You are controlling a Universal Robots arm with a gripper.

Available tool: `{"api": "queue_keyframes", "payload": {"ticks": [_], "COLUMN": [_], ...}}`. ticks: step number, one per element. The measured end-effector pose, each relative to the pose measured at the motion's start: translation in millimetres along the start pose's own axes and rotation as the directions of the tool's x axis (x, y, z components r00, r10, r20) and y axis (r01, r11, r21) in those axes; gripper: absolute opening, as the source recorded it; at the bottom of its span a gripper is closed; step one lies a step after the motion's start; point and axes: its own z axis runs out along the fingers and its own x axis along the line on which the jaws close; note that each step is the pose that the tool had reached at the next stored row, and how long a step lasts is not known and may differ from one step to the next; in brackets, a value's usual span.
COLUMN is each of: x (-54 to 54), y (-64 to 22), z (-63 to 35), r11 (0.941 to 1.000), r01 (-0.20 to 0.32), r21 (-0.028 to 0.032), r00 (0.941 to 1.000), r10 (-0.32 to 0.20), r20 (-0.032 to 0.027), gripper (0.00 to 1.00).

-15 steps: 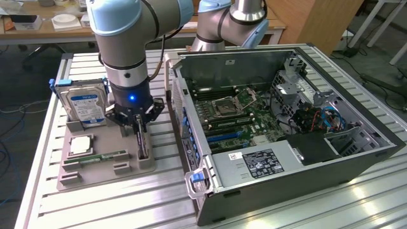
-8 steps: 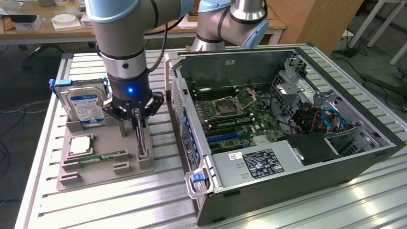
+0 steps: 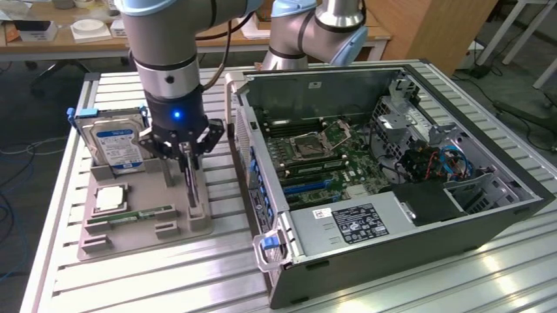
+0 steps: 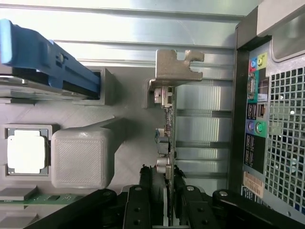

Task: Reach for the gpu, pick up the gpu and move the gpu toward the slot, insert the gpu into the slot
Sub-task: 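Pick up the gpu and move the gpu toward the slot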

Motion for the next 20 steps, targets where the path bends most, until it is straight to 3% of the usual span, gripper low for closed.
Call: {"api": "queue_keyframes", "payload": {"ticks": [6,15,20], "x": [-0.2,-0.1,-0.3], "y": [0.2,0.2,0.5], "z": [-8.7,-9.5,-18.3], "r11": [1.0,1.0,1.0], "r01": [0.0,0.0,0.0], "r21": [0.0033,0.0035,0.0034], "r00": [1.0,1.0,1.0], "r10": [0.0,0.0,0.0], "r20": [-0.0001,-0.0003,0.0], "gripper": [0.29,0.29,0.29]}}
